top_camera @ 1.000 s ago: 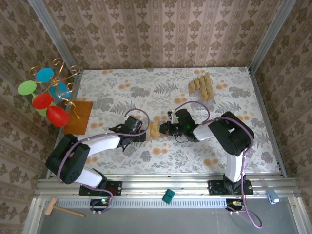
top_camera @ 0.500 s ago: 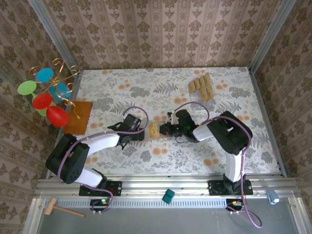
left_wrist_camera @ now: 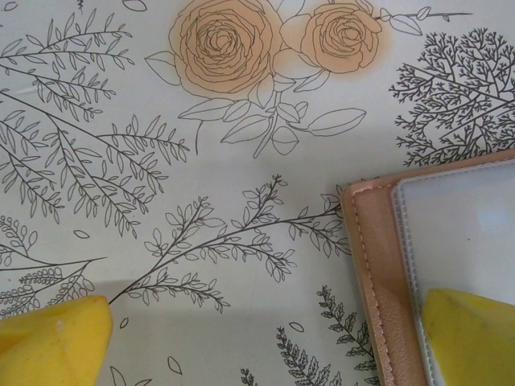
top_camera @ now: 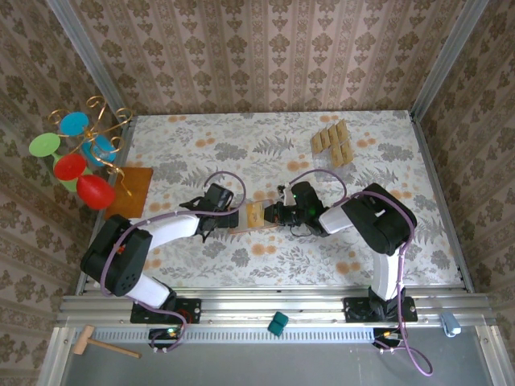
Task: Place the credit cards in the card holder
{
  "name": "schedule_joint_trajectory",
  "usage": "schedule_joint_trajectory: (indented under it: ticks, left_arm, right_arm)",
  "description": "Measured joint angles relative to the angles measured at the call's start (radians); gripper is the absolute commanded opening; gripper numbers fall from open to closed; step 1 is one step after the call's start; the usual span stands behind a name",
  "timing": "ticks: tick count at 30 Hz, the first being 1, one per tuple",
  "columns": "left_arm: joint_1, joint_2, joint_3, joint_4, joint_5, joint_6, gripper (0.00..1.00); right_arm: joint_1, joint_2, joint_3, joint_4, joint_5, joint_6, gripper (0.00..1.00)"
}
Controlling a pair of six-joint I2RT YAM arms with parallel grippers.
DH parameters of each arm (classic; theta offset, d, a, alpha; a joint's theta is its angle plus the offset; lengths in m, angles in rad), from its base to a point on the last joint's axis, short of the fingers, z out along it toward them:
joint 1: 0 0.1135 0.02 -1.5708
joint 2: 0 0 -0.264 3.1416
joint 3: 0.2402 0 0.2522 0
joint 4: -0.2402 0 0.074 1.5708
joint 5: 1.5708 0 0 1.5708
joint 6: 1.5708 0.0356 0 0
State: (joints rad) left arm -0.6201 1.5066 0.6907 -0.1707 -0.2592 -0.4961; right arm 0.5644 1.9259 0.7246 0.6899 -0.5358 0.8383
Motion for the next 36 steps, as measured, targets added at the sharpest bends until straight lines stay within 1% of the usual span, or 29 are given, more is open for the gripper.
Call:
schedule_joint_trajectory:
  ticks: [10, 21, 36]
  left_arm:
    - [0.000, 0.004, 0.000, 0.008, 0.000, 0.000, 1.00]
    - [0.000, 0.006, 0.000, 0.014, 0.000, 0.000, 1.00]
    - [0.000, 0.010, 0.000, 0.019, 0.000, 0.000, 1.00]
  right_arm:
    - [-0.005, 0.000, -0.007, 0.007, -0.004, 0.011, 0.00]
    - [-0.010, 0.008, 0.048, -0.095, -0.037, 0.026, 0.00]
    - [-0.009, 0.032, 0.081, -0.114, -0.075, 0.029, 0.00]
